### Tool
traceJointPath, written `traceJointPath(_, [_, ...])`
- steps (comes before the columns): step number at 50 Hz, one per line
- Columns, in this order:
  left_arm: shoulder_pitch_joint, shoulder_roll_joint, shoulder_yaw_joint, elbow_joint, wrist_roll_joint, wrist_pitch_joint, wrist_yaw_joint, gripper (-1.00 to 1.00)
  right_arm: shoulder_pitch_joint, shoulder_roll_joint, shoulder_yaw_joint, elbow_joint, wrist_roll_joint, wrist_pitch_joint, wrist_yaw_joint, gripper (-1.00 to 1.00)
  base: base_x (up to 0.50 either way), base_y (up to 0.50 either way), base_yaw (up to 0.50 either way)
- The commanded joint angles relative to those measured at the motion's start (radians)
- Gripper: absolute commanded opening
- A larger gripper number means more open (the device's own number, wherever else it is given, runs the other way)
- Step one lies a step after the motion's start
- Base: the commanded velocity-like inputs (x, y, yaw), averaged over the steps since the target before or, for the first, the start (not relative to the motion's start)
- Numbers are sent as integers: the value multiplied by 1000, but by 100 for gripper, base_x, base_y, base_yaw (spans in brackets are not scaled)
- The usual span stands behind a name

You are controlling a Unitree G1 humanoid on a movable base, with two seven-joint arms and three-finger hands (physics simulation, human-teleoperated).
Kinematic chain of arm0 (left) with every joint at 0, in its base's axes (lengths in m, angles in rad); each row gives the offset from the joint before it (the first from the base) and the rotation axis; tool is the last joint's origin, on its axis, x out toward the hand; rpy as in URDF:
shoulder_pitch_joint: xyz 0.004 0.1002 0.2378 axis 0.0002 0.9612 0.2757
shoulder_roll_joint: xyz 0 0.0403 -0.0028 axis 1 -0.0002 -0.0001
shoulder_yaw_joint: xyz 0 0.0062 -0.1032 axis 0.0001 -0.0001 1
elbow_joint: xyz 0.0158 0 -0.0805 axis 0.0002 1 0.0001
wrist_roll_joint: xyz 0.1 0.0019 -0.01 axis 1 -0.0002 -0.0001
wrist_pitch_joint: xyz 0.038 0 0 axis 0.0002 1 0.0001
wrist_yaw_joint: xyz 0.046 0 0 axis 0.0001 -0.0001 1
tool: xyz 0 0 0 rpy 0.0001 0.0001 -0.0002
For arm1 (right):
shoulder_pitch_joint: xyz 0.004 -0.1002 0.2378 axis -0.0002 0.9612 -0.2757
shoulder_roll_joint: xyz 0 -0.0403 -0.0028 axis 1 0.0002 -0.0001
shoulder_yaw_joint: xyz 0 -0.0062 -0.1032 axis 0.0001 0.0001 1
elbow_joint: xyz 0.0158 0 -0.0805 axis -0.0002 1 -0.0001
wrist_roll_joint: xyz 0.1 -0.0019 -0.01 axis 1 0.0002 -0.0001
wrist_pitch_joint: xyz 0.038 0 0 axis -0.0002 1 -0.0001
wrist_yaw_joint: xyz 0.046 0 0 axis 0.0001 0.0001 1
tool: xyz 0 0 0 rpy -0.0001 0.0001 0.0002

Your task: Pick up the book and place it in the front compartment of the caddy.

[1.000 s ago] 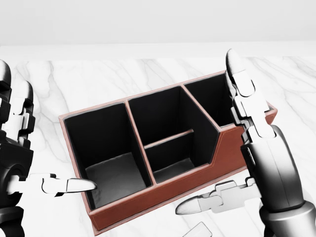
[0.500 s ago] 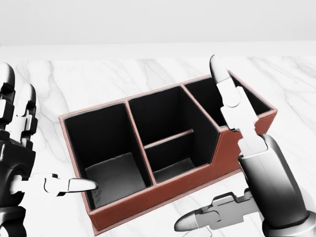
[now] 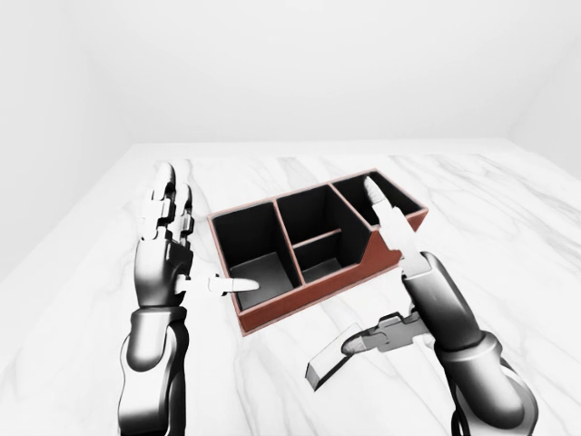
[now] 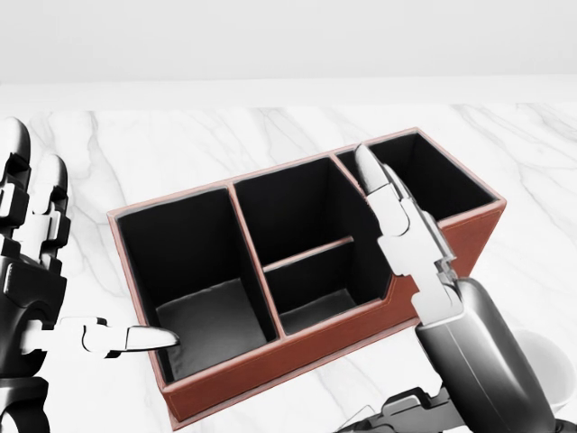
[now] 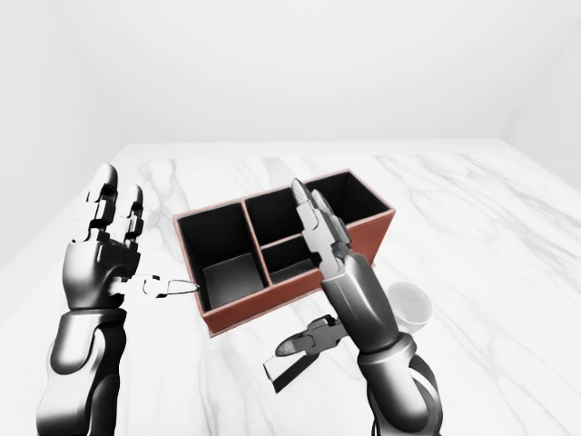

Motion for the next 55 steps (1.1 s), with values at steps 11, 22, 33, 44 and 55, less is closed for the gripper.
traceJointPath(11, [0,0,1,2,0,0,-1,100,66,-5,50,-36,-74,0,18,100,0,0,0])
traceJointPath(22, [0,1,0,0,1,0,-1,100,87,-10,72,-42,-104,0,19,100,0,0,0])
traceJointPath(33, [-2,1,3,-2,-1,0,-1,100,104,-17,97,-43,-143,0,21,100,0,0,0])
traceJointPath(44, [-4,2,6,10,-2,0,-2,100,127,-23,112,-29,-160,0,9,100,0,0,0])
traceJointPath(55, [-7,4,8,11,-3,0,0,100,160,-35,127,11,-201,0,-23,100,0,0,0])
